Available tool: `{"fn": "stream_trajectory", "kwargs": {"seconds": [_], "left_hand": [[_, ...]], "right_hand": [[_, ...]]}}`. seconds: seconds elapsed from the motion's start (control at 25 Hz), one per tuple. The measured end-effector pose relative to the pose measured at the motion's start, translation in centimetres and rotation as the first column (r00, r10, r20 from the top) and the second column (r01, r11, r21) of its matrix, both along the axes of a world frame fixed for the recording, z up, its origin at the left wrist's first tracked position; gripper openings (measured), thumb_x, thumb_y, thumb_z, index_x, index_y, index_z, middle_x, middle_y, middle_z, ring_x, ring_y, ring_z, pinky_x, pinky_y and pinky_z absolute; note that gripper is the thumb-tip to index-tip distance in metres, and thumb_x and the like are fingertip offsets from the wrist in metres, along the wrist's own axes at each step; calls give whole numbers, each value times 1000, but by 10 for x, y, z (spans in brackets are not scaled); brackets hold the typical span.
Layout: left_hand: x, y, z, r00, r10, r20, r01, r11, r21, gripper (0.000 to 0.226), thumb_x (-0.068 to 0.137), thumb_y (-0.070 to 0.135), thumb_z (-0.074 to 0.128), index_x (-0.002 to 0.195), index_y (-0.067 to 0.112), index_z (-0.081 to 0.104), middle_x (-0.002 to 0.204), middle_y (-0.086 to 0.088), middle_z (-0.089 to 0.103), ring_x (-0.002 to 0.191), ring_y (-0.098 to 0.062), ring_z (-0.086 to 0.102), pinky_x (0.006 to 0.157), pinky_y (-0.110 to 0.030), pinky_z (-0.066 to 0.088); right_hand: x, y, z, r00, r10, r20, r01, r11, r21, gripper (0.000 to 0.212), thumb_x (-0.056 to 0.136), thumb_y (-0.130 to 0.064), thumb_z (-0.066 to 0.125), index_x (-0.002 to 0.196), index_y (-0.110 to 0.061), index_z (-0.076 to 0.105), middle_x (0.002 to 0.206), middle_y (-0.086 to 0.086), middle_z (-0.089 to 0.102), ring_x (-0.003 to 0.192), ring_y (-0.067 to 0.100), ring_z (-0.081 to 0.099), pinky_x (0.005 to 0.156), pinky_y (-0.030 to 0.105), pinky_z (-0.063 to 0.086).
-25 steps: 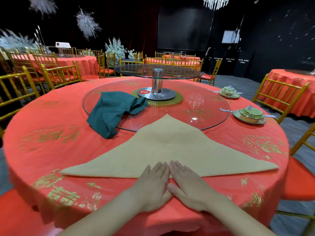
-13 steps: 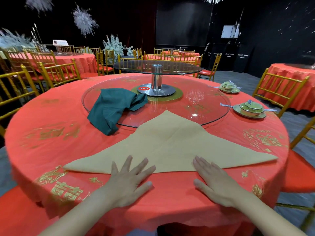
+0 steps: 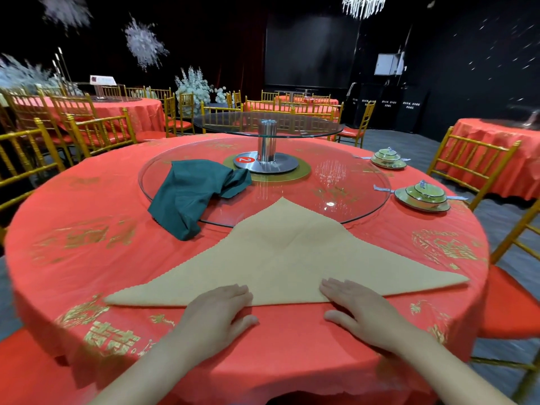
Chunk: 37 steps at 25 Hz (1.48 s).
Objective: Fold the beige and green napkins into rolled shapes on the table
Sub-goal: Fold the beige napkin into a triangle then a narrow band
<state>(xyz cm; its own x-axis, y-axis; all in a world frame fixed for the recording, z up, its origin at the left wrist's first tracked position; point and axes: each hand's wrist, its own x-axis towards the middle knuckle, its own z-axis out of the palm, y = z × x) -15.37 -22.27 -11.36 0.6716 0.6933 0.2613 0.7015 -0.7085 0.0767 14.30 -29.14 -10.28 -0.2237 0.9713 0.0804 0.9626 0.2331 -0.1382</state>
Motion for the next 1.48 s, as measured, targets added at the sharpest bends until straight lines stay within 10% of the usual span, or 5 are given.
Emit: {"fn": "stream_trajectory", "kwargs": {"seconds": [0.16, 0.52, 0.92, 1.08, 1.48], "left_hand": [[31, 5, 2, 997, -74, 23, 73, 997, 15, 42, 83, 58, 29, 85, 29, 60, 93, 16, 64, 90, -5, 60, 63, -24, 52], [27, 24, -9, 980, -130, -150, 157, 970, 188, 9, 69, 24, 51, 71, 28, 59, 65, 12, 60, 57, -10, 61, 36, -22, 42], [-49, 20, -11, 996, -45, 75, 34, 990, 140, 19, 80, 33, 42, 86, 33, 60, 74, 17, 66, 71, -8, 66, 47, -22, 51], [-54, 25, 10, 947, 222, 234, -175, 963, -207, 15, 88, 42, 57, 75, 35, 62, 77, 16, 65, 78, -6, 59, 67, -27, 46], [-12, 26, 20, 973, 182, 139, -176, 983, -59, 54, 81, 55, 27, 117, 29, 59, 119, 9, 62, 114, -18, 55, 95, -35, 40]], "right_hand": [[-28, 21, -11, 994, 107, -12, -97, 938, 332, 61, 96, -58, 20, 102, -26, 72, 108, -9, 70, 101, 3, 64, 78, 18, 54], [-3, 28, -8, 983, 143, 115, -177, 902, 393, 30, 73, -24, 44, 83, -23, 73, 81, -9, 74, 70, 11, 70, 45, 21, 51], [42, -13, -13, 996, -27, -84, 54, 937, 344, 28, 80, -50, 48, 83, -37, 73, 84, -26, 69, 79, -5, 64, 57, 16, 52], [46, -2, -2, 967, -149, -207, 184, 970, 162, 13, 87, -38, 60, 77, -30, 62, 78, -22, 56, 78, 1, 52, 68, 28, 45], [35, 32, 17, 948, -241, 208, 233, 971, 62, 29, 91, -57, 39, 81, -30, 43, 82, -14, 47, 98, 12, 53, 82, 29, 28]]}}
